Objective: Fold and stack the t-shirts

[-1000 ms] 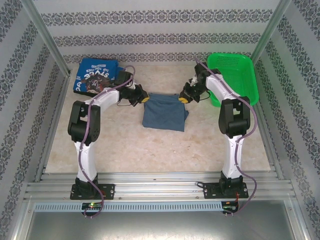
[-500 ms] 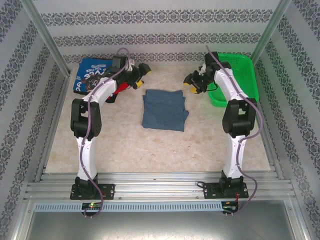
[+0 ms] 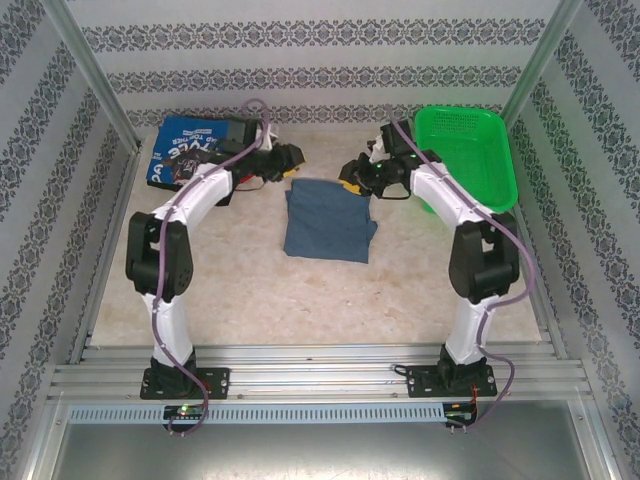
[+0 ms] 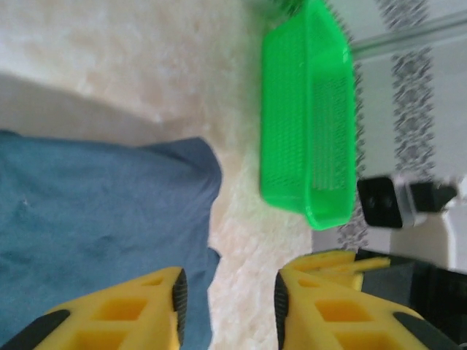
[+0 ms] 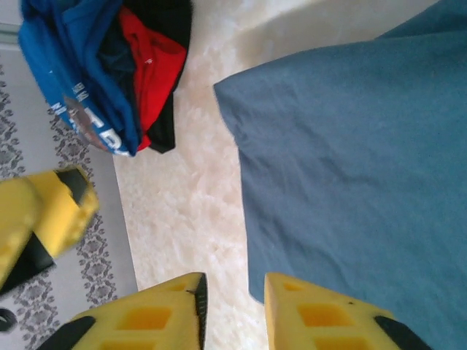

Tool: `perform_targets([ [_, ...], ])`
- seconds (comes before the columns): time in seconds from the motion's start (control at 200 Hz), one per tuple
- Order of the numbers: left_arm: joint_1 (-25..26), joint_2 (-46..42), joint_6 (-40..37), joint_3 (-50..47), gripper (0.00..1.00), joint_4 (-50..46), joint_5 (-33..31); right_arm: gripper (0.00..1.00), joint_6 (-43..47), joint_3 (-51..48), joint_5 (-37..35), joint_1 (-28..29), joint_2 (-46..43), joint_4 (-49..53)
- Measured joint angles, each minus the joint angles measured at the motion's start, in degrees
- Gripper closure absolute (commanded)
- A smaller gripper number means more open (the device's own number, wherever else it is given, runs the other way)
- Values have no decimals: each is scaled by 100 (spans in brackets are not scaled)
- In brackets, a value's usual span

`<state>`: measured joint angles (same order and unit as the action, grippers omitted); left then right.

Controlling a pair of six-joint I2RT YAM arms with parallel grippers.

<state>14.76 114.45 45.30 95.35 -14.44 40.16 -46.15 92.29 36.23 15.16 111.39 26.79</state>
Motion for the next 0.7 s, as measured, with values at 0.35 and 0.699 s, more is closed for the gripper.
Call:
perform_targets([
  [0.35,109,1537,323,-190,66,1047,-170,84,-175,-66,-258,-166,1222,-822],
  [0.699,114,1963,664,52,40,1705,-133,79,-83,334,-367,-457,1930,-844],
])
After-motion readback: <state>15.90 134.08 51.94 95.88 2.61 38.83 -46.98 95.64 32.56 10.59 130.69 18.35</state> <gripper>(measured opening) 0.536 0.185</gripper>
